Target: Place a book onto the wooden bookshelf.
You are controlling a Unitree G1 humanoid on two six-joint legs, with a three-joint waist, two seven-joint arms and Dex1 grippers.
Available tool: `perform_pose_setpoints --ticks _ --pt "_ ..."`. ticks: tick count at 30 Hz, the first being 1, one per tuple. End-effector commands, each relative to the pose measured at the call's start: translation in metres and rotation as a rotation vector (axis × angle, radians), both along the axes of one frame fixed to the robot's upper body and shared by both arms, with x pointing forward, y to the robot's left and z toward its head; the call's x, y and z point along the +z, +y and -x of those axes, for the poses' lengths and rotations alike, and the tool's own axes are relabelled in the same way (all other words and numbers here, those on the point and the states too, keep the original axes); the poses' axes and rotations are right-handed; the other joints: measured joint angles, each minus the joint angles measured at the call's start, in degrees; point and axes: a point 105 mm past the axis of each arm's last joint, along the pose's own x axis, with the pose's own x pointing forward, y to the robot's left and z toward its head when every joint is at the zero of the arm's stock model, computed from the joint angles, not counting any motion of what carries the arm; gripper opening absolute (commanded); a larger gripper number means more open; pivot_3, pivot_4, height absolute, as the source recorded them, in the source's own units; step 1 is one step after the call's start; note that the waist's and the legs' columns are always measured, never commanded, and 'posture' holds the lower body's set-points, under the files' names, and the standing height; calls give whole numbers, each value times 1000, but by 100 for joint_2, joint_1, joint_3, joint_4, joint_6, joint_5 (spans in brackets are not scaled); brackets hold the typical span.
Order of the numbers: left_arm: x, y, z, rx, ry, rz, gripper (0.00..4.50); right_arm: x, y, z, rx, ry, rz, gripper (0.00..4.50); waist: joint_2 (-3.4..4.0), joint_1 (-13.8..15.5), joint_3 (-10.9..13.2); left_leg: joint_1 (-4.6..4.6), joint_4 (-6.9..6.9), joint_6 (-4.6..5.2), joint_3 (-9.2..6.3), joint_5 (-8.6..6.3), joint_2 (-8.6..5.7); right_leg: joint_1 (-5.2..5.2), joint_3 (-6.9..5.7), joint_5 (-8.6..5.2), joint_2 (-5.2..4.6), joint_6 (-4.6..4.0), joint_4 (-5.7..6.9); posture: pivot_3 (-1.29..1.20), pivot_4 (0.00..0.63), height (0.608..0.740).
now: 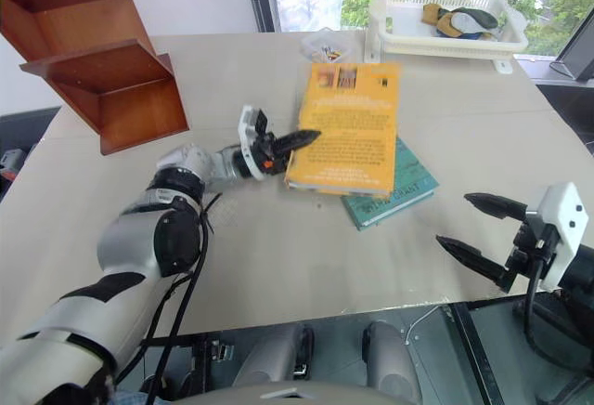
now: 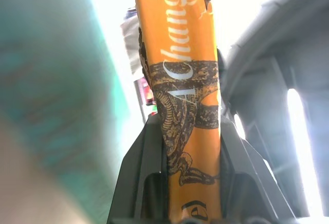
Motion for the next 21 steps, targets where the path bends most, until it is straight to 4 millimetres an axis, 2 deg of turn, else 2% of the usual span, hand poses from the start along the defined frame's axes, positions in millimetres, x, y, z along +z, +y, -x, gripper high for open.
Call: perform_pose_setpoints --ticks 1,6,9,14,17,18,21 --pt "61 -1 -10 115 -329 33 895 12 0 -4 32 -69 -17 4500 0 0 0 0 0 -1 -1 0 1 0 1 0 -1 0 0 0 150 740" --pt "81 -2 -2 211 -548 -84 895 19 -4 -12 33 -106 -72 4500 3 -15 -1 1 0 -22 3 12 6 -1 8 0 -3 -1 -2 0 150 740" --pt "100 0 -1 353 -851 -319 895 24 -7 -21 43 -120 -123 4500 1 -3 2 2 -1 -26 7 14 8 -3 13 1 -1 -1 -3 0 150 740" --pt "120 5 -2 475 -1392 -765 895 23 -7 -30 68 -121 -132 4500 1 9 1 3 -2 -26 4 14 3 -2 10 2 -2 -2 -3 0 150 740" --pt "133 17 -3 491 -1660 -1029 895 25 -5 -36 92 -130 -156 4500 3 4 1 2 -4 -26 9 14 0 -3 16 2 -2 -3 -8 0 150 740" --pt "140 29 -7 508 -1748 -1181 895 30 -5 -39 102 -143 -184 4500 0 2 3 2 -4 -26 10 14 0 -3 17 2 -2 -3 -11 0 150 740" --pt "154 56 -11 529 -1876 -1474 895 42 -5 -48 129 -171 -251 4500 1 -27 9 2 -6 -21 12 12 0 -4 16 2 1 -2 -12 0 150 740"
